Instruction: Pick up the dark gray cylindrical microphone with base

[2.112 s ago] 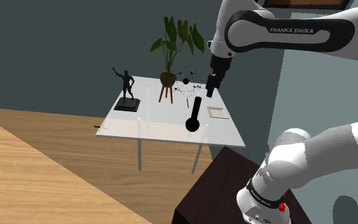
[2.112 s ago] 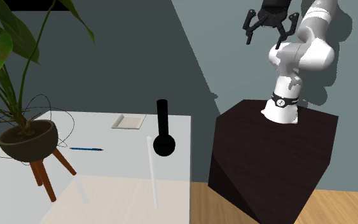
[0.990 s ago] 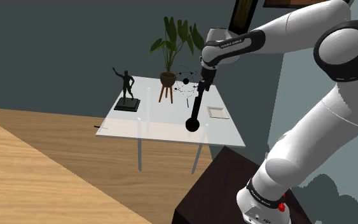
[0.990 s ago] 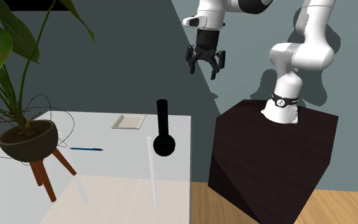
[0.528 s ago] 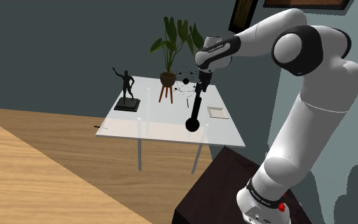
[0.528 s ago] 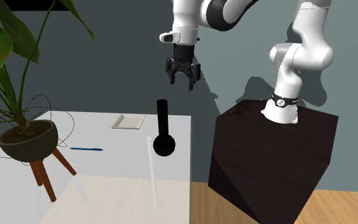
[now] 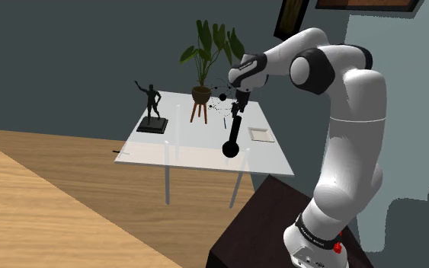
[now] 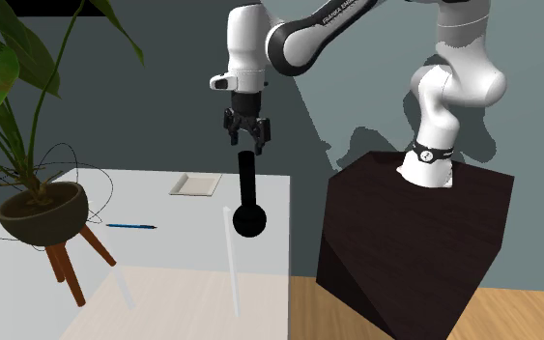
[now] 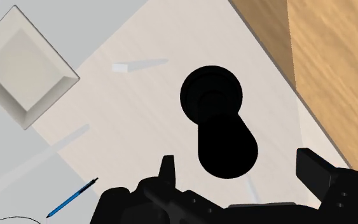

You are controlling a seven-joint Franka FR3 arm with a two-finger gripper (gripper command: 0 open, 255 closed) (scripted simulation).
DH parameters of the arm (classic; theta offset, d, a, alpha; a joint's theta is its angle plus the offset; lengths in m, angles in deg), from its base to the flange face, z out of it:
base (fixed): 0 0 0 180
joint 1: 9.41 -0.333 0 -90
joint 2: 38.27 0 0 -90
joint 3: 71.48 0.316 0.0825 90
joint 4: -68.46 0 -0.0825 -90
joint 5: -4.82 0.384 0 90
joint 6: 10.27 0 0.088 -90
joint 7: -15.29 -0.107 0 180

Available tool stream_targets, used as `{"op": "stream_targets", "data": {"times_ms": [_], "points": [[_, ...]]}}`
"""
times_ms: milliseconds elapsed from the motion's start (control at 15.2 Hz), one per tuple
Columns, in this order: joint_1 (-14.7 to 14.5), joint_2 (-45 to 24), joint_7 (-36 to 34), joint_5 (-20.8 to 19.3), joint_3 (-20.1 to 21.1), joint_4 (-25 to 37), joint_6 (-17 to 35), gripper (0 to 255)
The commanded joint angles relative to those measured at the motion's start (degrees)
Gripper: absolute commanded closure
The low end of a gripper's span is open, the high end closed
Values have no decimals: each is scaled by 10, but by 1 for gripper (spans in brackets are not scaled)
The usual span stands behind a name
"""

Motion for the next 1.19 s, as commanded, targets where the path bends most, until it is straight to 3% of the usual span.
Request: {"op": "stream_targets", "data": {"times_ms": [0, 462, 528, 1122], "points": [[5, -13, 6, 6, 2, 2, 10, 0], [8, -35, 11, 16, 7, -10, 44, 0], [8, -35, 11, 16, 7, -11, 45, 255], [8, -35, 11, 16, 7, -10, 44, 255]]}}
